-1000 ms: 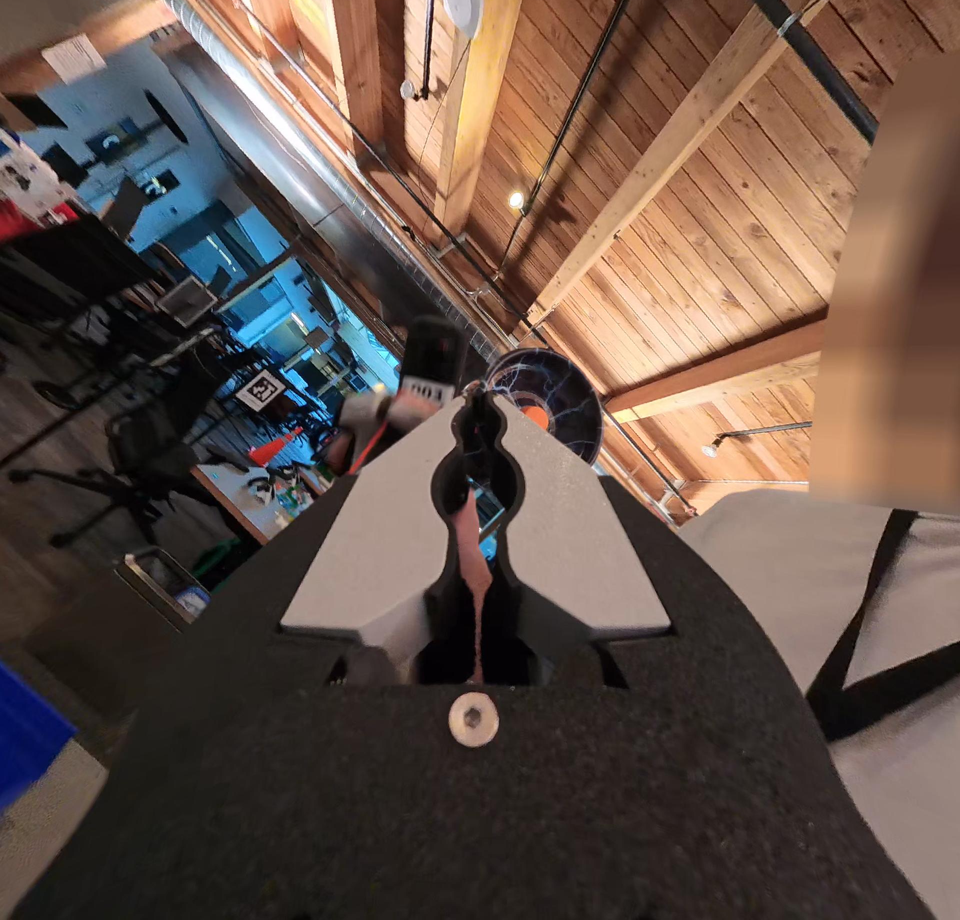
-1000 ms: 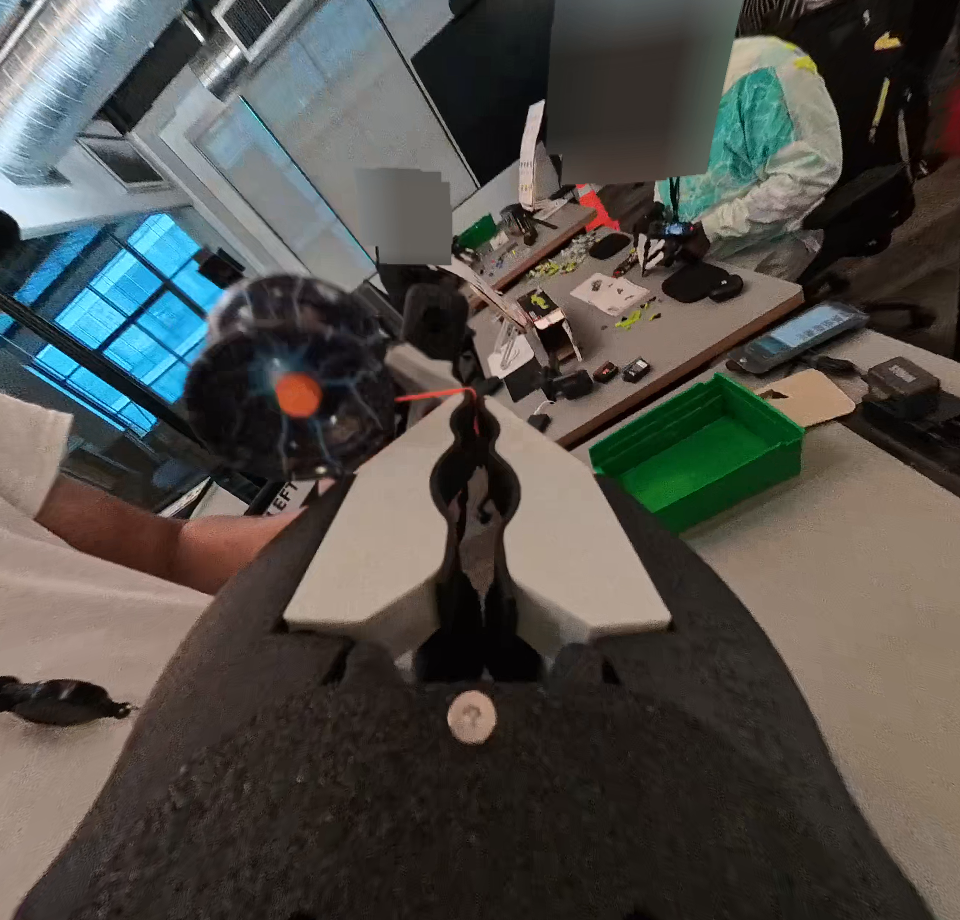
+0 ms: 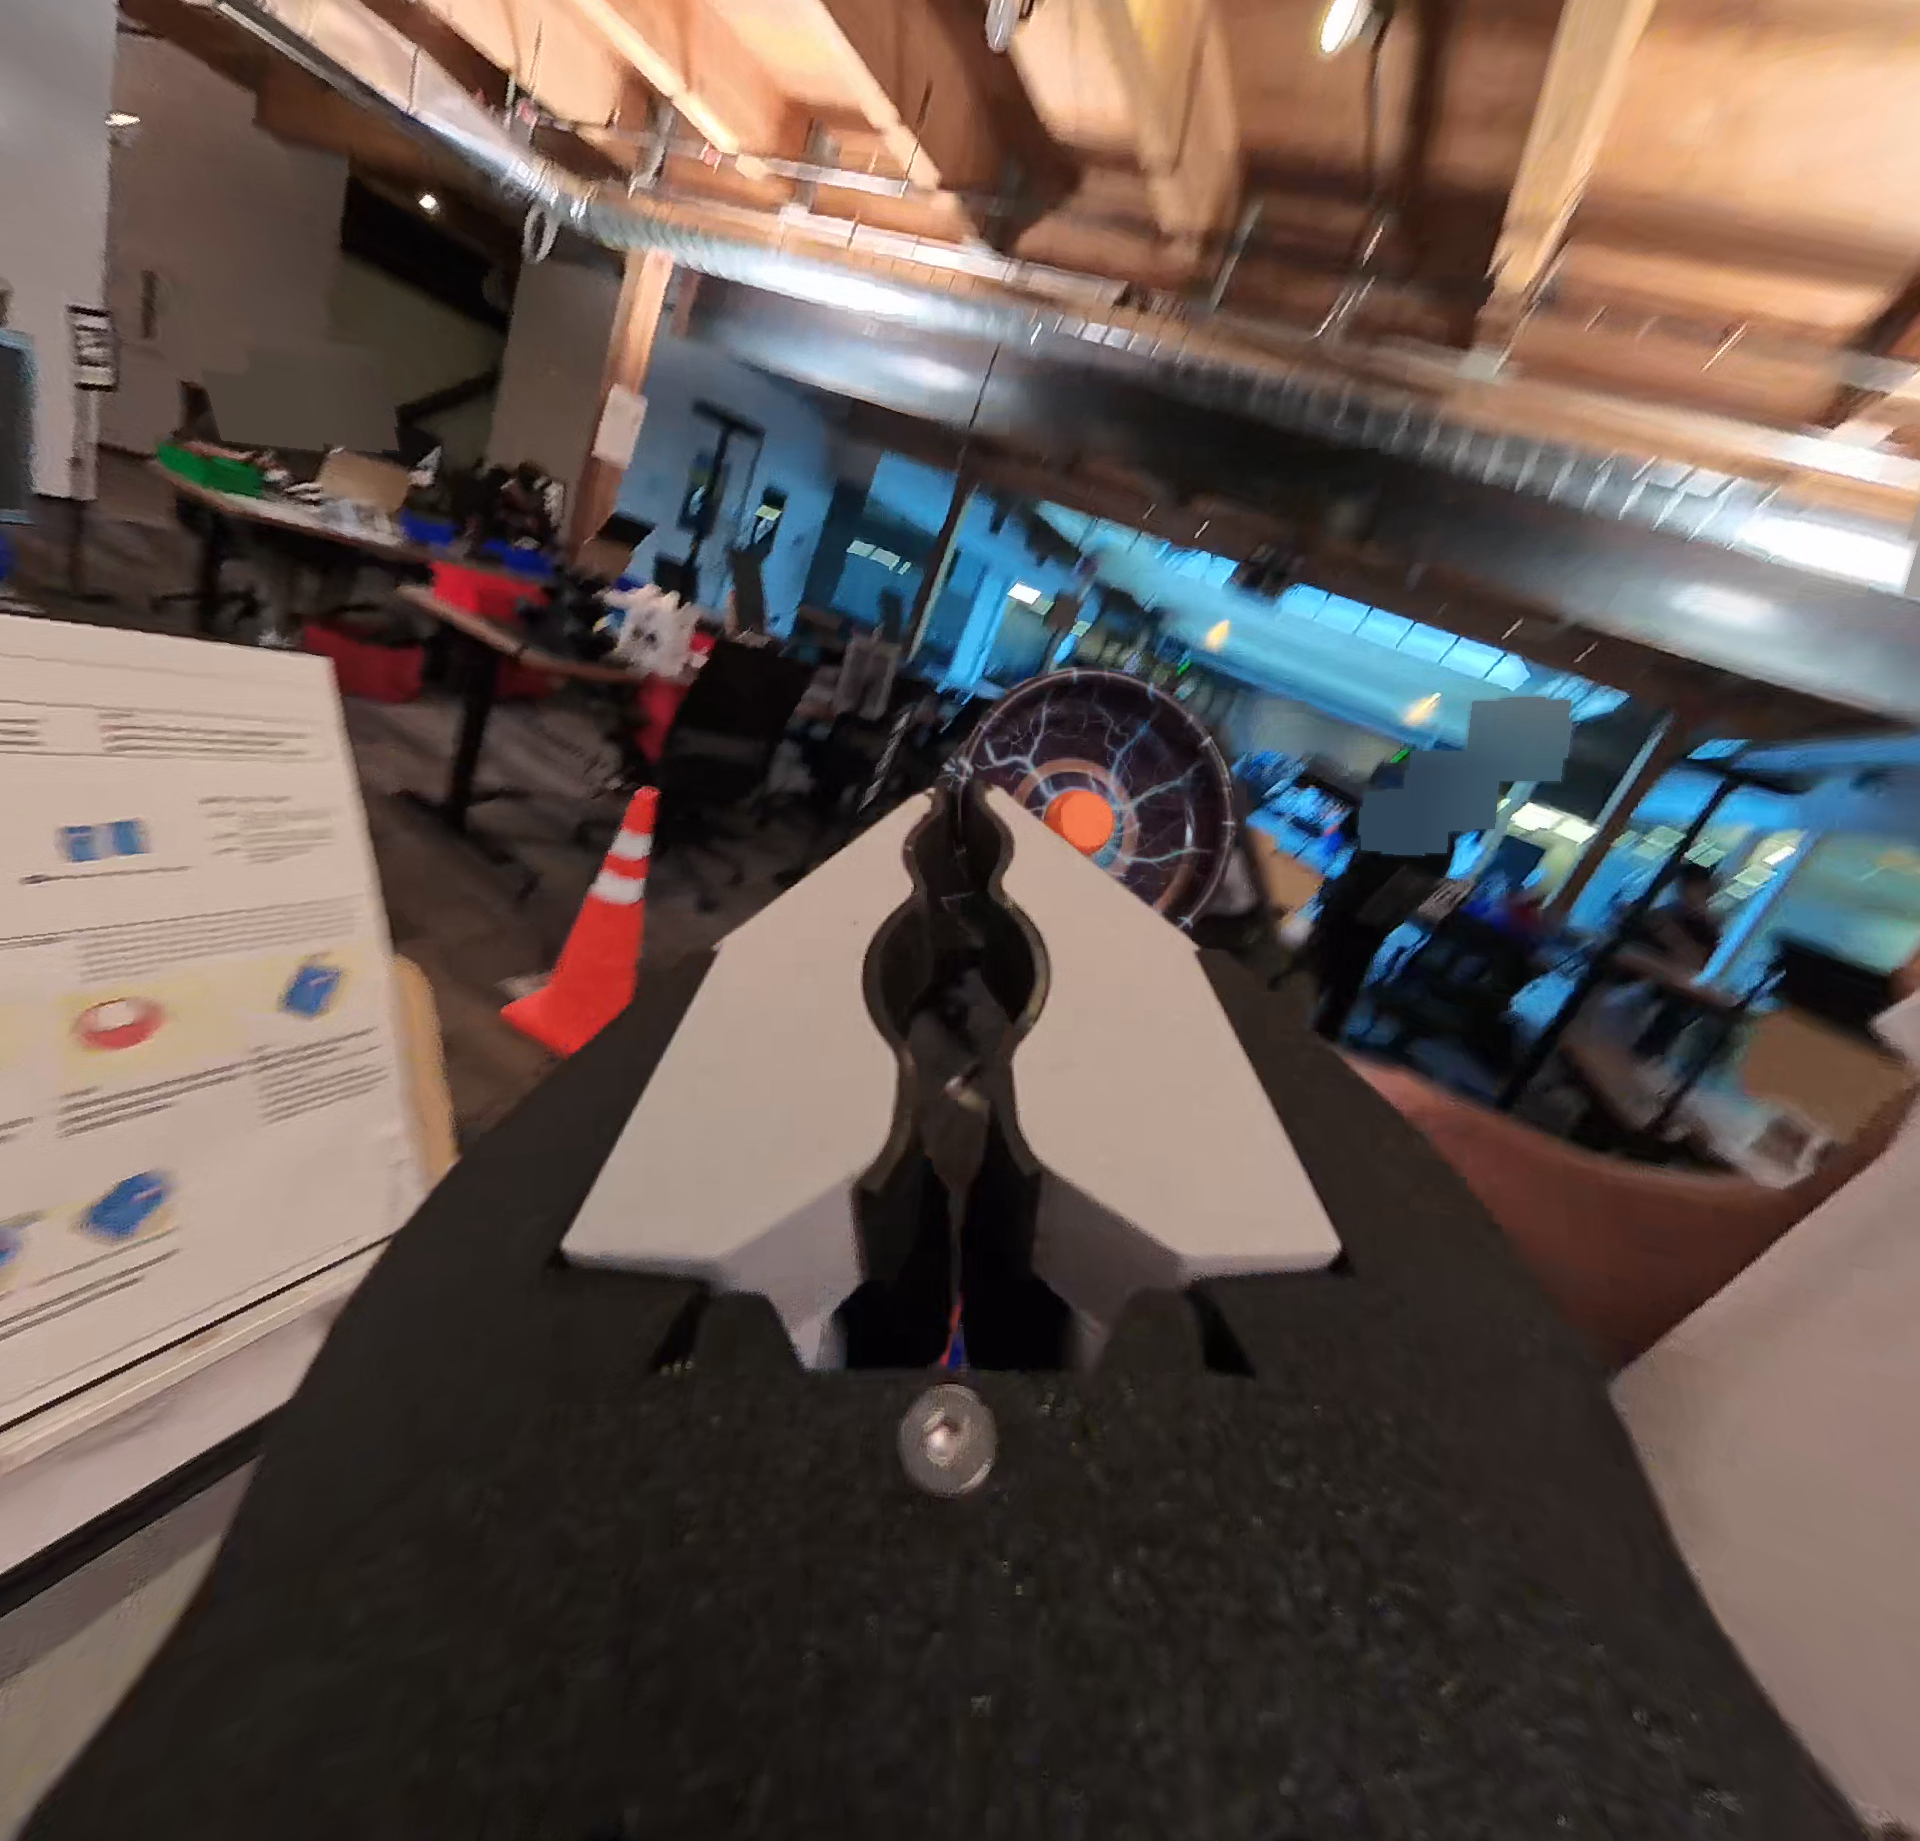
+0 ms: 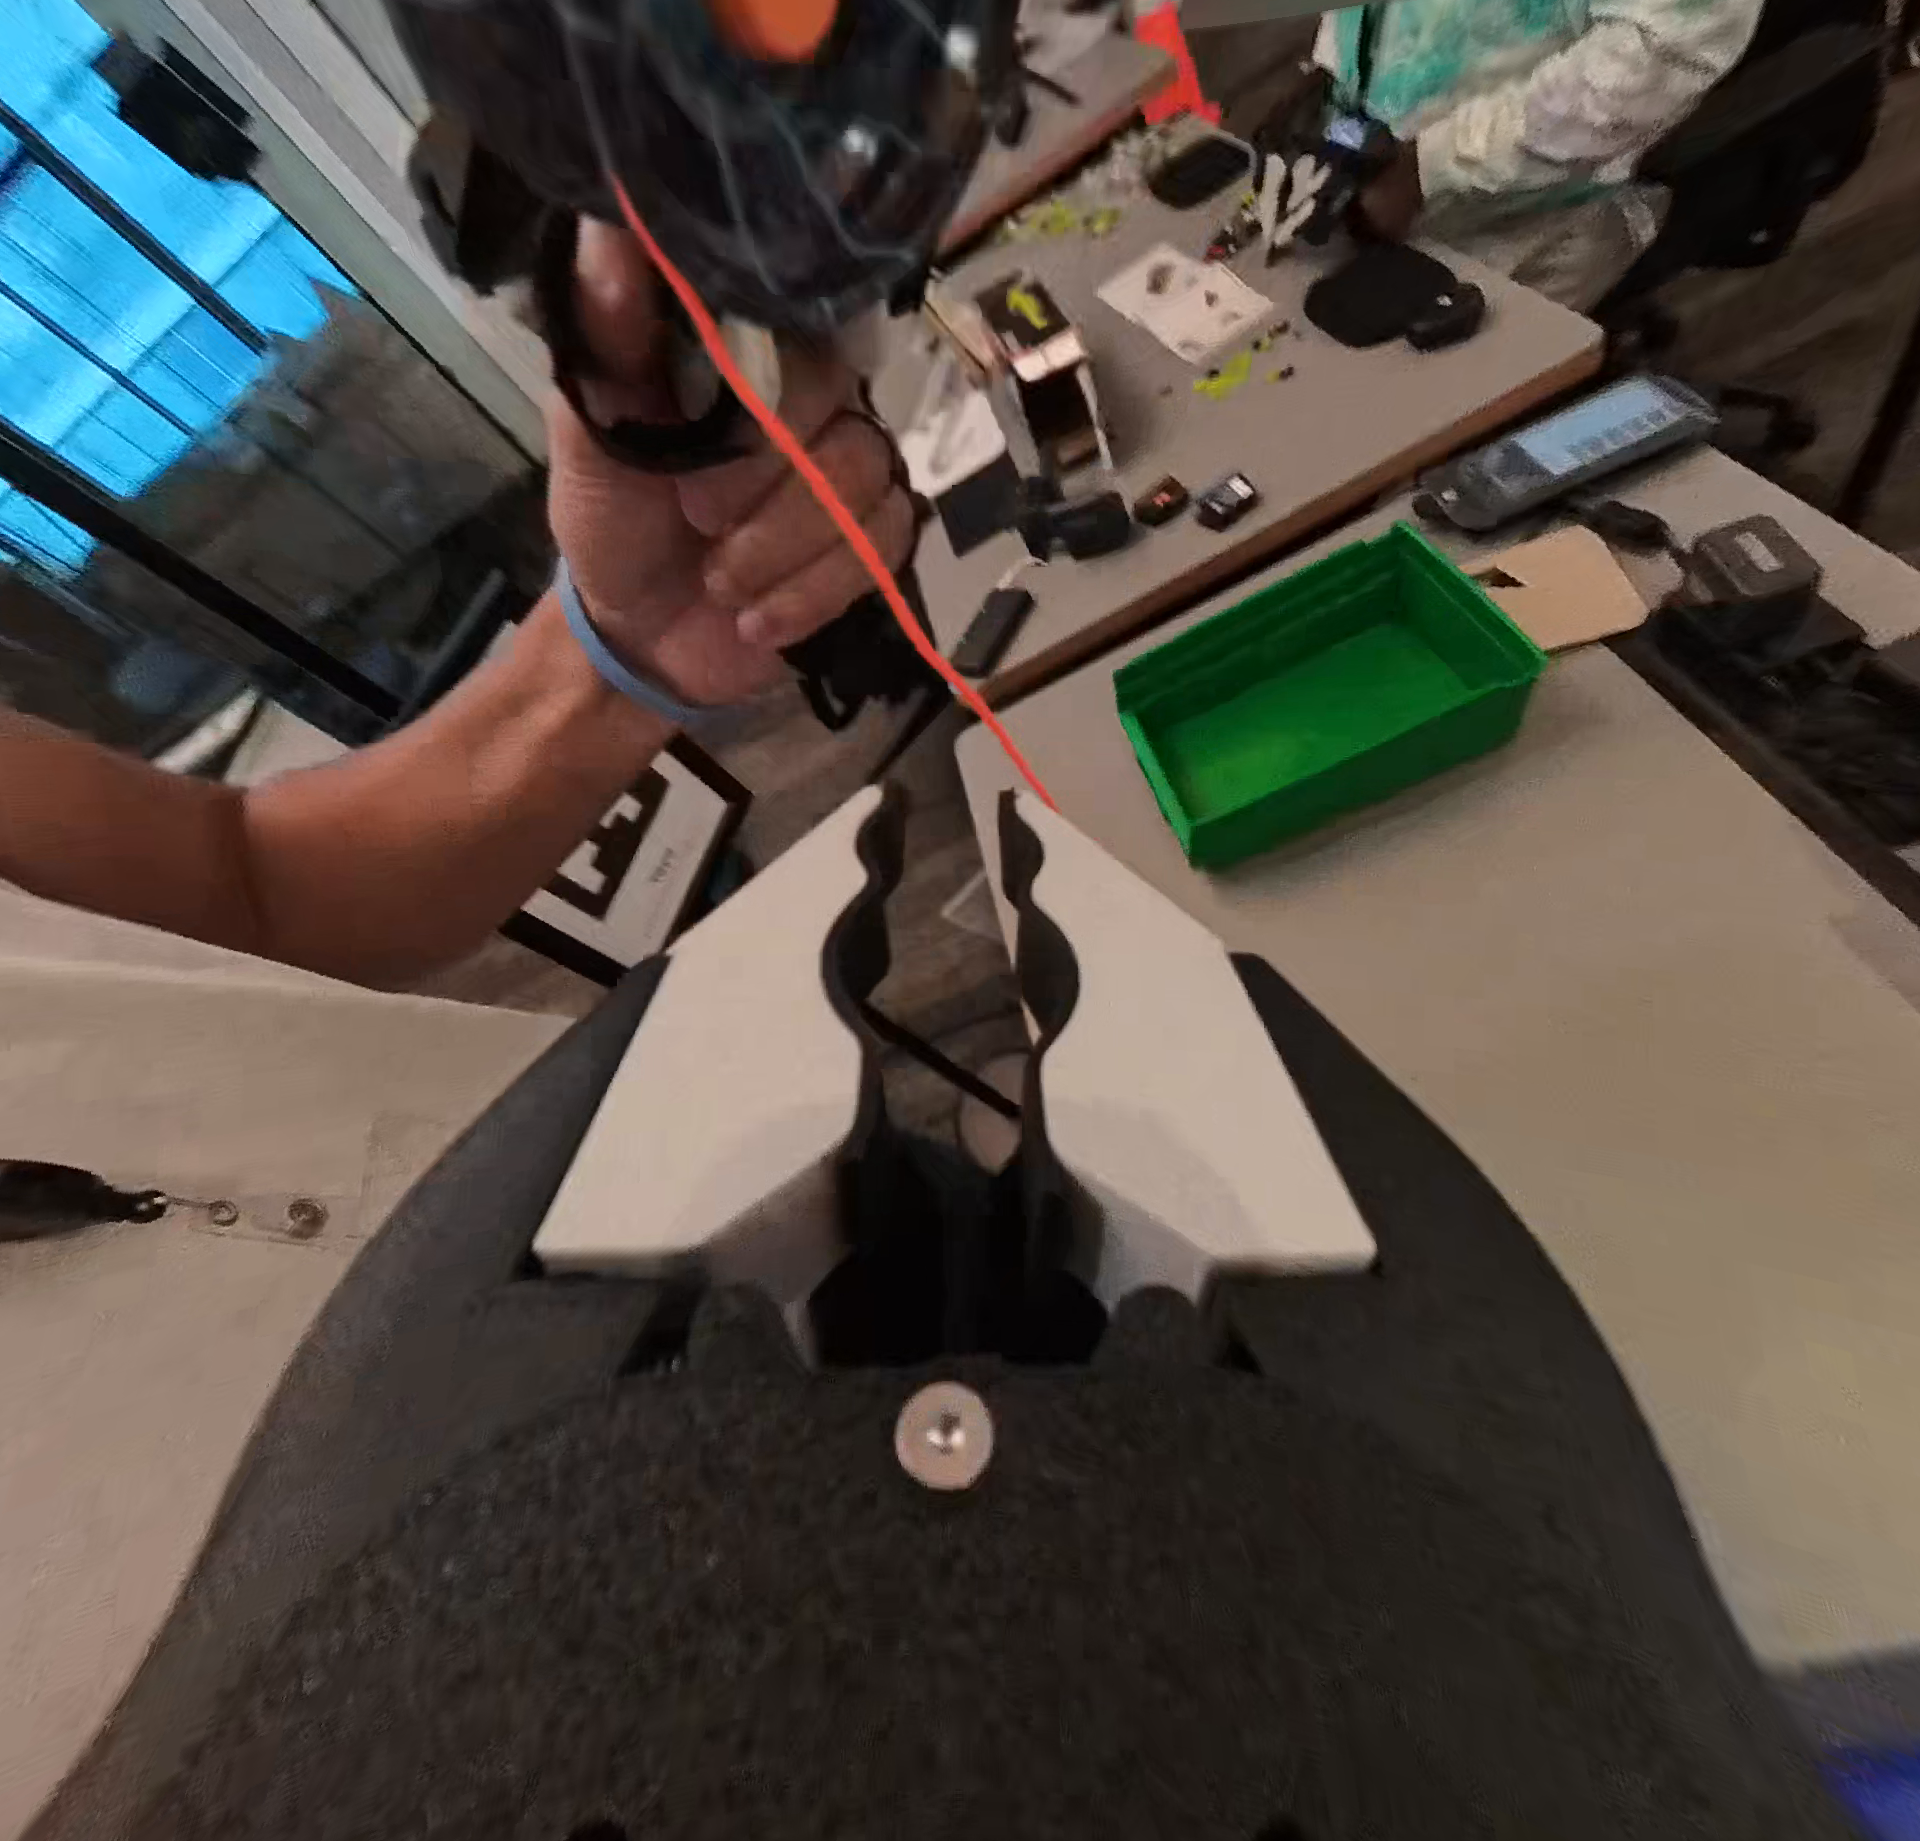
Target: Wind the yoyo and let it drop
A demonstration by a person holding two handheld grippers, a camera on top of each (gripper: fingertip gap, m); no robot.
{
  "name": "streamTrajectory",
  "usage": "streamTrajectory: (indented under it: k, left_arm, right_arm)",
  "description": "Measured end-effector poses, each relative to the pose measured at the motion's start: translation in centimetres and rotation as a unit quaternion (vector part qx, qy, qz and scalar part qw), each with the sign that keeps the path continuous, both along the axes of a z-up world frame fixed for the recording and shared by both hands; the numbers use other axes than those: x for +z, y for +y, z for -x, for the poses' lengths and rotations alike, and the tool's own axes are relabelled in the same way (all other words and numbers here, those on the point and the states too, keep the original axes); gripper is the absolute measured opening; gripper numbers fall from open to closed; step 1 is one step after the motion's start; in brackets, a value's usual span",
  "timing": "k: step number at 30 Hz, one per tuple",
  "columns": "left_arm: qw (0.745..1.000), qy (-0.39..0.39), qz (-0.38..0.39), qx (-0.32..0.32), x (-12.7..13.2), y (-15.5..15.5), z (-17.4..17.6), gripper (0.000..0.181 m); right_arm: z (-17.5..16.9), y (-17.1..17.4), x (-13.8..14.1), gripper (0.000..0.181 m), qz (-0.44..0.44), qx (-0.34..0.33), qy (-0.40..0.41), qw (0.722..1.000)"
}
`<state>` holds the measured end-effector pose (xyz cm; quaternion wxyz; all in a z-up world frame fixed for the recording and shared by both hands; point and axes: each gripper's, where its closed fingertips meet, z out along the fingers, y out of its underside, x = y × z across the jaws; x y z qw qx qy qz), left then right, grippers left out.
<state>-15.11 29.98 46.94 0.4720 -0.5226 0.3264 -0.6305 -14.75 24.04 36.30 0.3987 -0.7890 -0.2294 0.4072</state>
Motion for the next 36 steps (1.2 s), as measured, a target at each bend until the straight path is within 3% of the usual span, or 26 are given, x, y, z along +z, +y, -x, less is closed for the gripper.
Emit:
streamTrajectory:
  k: [4, 6, 9, 14, 18, 22, 25, 29, 32, 36]
  left_arm:
    - [0.995, -0.075, 0.054, -0.044, 1.6, 0.0, 0.4, 0.0]
    - [0.992, -0.09, 0.07, -0.059, 1.7, 0.0, 0.4, 0.0]
    - [0.986, -0.112, 0.094, -0.078, 2.0, -0.1, 0.5, 0.0]
    - [0.98, -0.125, 0.115, -0.101, 2.5, -0.7, 0.3, 0.0]
    - [0.976, -0.139, 0.124, -0.115, 3.2, -1.1, 0.4, 0.0]
    - [0.973, -0.152, 0.125, -0.124, 4.1, -1.3, 0.7, 0.0]
    - [0.973, -0.15, 0.124, -0.128, 4.2, -1.4, 0.6, 0.0]
    - [0.97, -0.151, 0.131, -0.141, 3.8, -1.8, 0.3, 0.0]
    - [0.966, -0.146, 0.134, -0.163, 3.3, -2.7, 0.1, 0.0]
    - [0.963, -0.136, 0.138, -0.189, 2.1, -4.2, 0.2, 0.0]
  right_arm:
    - [-0.2, -1.5, 2.4, 0.028, 0.013, 0.042, 0.207, 0.977]
    - [-1.4, -2.2, 3.4, 0.036, -0.004, 0.037, 0.249, 0.968]
    - [-1.2, -2.2, 3.5, 0.044, -0.066, 0.029, 0.185, 0.98]
    - [3.4, -0.5, 2.0, 0.045, -0.099, 0.072, 0.109, 0.986]
    - [3.8, 3.6, -3.2, 0.039, -0.09, 0.044, 0.05, 0.994]
    - [2.4, 4.3, -4.9, 0.039, -0.061, 0.026, 0.09, 0.994]
    - [1.4, 4.4, -4.7, 0.038, -0.04, 0.018, 0.134, 0.99]
    - [0.6, 3.5, -2.5, 0.047, 0.057, 0.043, 0.289, 0.955]
    - [-0.2, 3.6, -0.5, 0.053, 0.116, 0.046, 0.403, 0.907]
    - [-0.6, 4.4, 0.0, 0.047, 0.174, 0.039, 0.471, 0.864]
